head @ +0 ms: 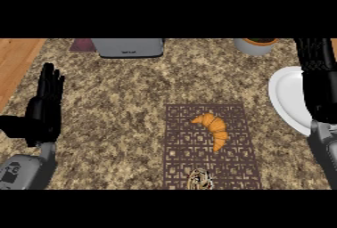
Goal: Pick the cupcake from the placemat and place it in the plate
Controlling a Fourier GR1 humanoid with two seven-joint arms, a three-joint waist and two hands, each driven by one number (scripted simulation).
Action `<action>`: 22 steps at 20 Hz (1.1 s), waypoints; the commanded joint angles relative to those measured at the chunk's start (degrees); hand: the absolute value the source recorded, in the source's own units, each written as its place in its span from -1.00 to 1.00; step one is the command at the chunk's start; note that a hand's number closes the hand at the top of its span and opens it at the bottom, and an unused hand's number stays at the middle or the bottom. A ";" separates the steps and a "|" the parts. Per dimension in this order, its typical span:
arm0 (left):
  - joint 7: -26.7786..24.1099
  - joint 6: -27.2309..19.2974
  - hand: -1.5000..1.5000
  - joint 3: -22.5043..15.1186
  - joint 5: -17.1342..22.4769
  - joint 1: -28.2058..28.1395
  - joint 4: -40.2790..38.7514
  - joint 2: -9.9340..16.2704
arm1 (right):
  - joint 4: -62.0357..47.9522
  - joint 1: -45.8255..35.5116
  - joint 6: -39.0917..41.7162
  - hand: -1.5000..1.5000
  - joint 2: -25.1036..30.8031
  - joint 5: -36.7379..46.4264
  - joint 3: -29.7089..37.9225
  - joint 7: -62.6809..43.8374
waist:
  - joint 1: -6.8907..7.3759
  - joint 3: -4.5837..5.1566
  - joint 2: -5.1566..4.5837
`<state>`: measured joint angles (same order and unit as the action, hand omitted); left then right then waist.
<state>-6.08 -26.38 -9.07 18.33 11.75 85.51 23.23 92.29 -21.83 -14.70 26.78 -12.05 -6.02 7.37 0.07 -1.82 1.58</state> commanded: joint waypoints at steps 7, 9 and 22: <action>9.41 6.34 0.00 -8.70 2.57 -8.42 -5.95 -3.11 | -0.52 0.85 10.52 1.00 15.59 14.08 -7.49 -0.93 | -1.64 3.47 -2.47; 11.38 8.63 0.00 -12.02 3.94 -10.37 -5.27 -5.89 | -5.26 6.71 -1.87 1.00 1.39 10.41 -4.73 1.05 | -0.29 1.79 -1.93; 13.18 12.24 0.00 -9.41 2.36 -11.26 -5.90 -6.25 | 9.67 25.86 11.07 -1.00 7.51 10.31 -4.13 8.15 | -0.83 1.90 -1.36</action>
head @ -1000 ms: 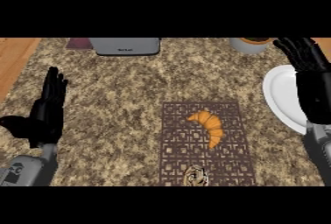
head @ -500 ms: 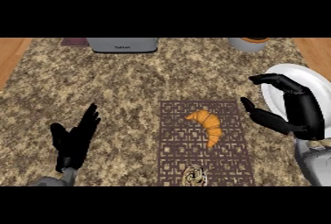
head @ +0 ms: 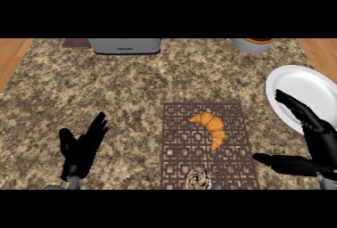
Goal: Pick the cupcake from the placemat and place it in the plate
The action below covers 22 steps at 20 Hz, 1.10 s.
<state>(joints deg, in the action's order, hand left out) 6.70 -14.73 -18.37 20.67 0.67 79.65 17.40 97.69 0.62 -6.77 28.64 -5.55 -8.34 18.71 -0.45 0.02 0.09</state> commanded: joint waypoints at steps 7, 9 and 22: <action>0.03 -0.70 0.00 -0.24 -1.50 1.29 -2.80 -2.21 | 13.16 0.27 10.22 -1.00 14.56 14.26 -10.65 -20.25 | 0.07 0.15 0.01; 0.22 2.10 0.00 1.64 0.68 0.14 -0.14 -0.15 | 19.90 -1.40 11.54 -1.00 14.97 14.30 -11.20 -29.50 | 0.41 0.15 0.13; 1.43 4.14 0.00 4.05 -2.36 -1.66 1.03 -1.33 | 17.82 -2.89 12.80 -1.00 -2.93 39.84 -28.63 -47.56 | 0.56 -0.01 -0.01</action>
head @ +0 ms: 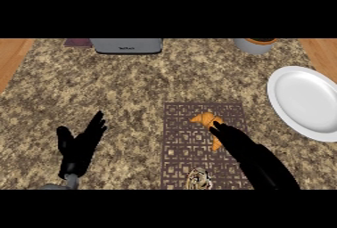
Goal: Pick the cupcake from the placemat and place it in the plate
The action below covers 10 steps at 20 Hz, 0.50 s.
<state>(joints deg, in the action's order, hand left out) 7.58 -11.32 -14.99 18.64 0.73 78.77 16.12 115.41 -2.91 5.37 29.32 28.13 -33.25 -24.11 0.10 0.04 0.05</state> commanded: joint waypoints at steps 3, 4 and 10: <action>2.35 -1.31 0.00 -0.49 -2.40 -2.05 3.97 -1.67 | -5.85 0.84 1.43 -1.00 -6.74 7.62 -5.78 -3.03 | 0.13 -0.04 -0.01; 1.94 1.93 0.00 1.53 -0.55 -2.87 4.10 0.47 | -0.55 3.90 2.51 -1.00 -6.31 8.21 -7.59 -5.95 | -0.04 -0.03 0.04; 3.68 2.87 0.00 3.02 -2.81 -3.64 6.36 -1.09 | -6.48 2.77 5.46 -1.00 -10.88 8.14 -3.91 -2.79 | 0.07 -0.05 -0.01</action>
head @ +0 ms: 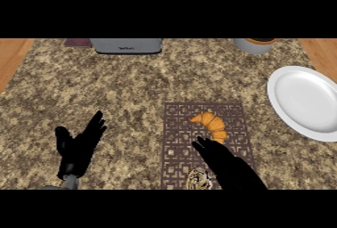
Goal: Pick the cupcake from the placemat and place it in the plate
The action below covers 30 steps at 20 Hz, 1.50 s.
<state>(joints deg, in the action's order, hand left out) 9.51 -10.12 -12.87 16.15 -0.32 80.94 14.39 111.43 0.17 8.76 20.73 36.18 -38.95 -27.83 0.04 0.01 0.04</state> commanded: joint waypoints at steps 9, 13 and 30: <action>1.62 -0.47 0.00 0.63 -4.49 0.34 -0.46 -4.98 | -10.15 1.41 -3.00 -1.00 -5.38 12.42 -1.63 2.87 | -0.07 -0.01 -0.04; 2.94 4.13 0.00 5.18 -2.91 0.49 0.85 -1.85 | -7.59 4.68 -2.71 -1.00 -5.23 14.52 -1.05 2.43 | -0.08 -0.01 0.00; -0.09 4.68 0.00 5.24 -8.73 0.43 -2.38 -7.67 | -19.28 -0.46 0.89 1.00 -11.18 22.23 -1.47 9.09 | -0.08 0.00 -0.02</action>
<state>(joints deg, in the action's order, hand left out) 12.00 -6.11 -7.60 8.79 0.05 80.89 8.28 90.84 -0.80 9.12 9.97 56.00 -39.88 -19.43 0.06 0.00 0.02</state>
